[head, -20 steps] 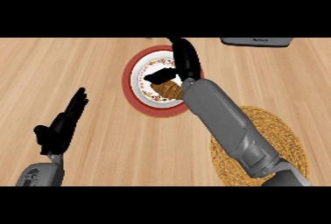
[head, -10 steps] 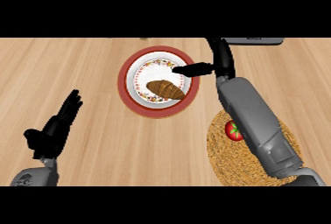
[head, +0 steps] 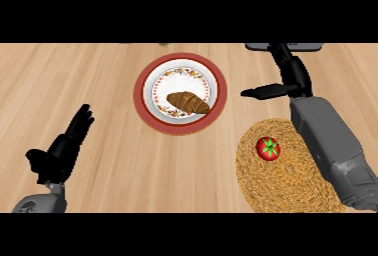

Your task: Pick the croissant from the placemat and place it in the plate

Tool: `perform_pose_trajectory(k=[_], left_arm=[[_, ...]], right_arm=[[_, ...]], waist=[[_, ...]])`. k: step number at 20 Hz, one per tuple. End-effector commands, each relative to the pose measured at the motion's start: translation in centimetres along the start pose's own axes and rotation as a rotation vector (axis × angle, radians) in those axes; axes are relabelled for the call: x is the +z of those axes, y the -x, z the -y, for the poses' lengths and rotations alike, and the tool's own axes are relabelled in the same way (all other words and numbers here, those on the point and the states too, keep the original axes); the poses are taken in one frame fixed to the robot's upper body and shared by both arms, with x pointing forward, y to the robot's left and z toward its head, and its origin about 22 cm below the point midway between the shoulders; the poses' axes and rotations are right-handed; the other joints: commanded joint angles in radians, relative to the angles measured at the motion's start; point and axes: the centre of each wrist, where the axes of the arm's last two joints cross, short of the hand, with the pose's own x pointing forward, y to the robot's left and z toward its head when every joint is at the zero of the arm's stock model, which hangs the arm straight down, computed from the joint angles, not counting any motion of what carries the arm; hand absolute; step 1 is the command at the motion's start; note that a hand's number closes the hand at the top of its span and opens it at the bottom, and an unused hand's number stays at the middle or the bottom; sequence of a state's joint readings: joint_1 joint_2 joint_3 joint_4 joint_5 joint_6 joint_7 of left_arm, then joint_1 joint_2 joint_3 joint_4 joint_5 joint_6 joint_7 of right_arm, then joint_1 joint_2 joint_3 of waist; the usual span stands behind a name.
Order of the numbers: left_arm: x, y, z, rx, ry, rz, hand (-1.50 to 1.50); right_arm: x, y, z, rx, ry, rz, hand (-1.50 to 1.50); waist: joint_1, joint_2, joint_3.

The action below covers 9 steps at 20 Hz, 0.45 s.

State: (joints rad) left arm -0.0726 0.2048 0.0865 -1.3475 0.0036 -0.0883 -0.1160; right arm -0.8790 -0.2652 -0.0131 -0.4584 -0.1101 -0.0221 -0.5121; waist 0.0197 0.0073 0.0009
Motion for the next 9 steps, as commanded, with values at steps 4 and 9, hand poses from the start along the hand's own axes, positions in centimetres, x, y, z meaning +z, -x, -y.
perform_pose_trajectory(k=[4, 9], left_arm=[[-0.7, -0.3, 0.3, -0.026, 0.014, 0.022, 0.0], [0.4, -0.4, 1.3, -0.006, 0.024, 0.007, 0.0]], right_arm=[[3.0, 3.4, 4.3, 0.045, -0.036, 0.022, -1.5], [3.6, 3.6, 6.9, 0.067, -0.017, 0.033, -1.5]], waist=[[0.009, 0.005, 0.001], [0.018, 0.008, 0.001]])
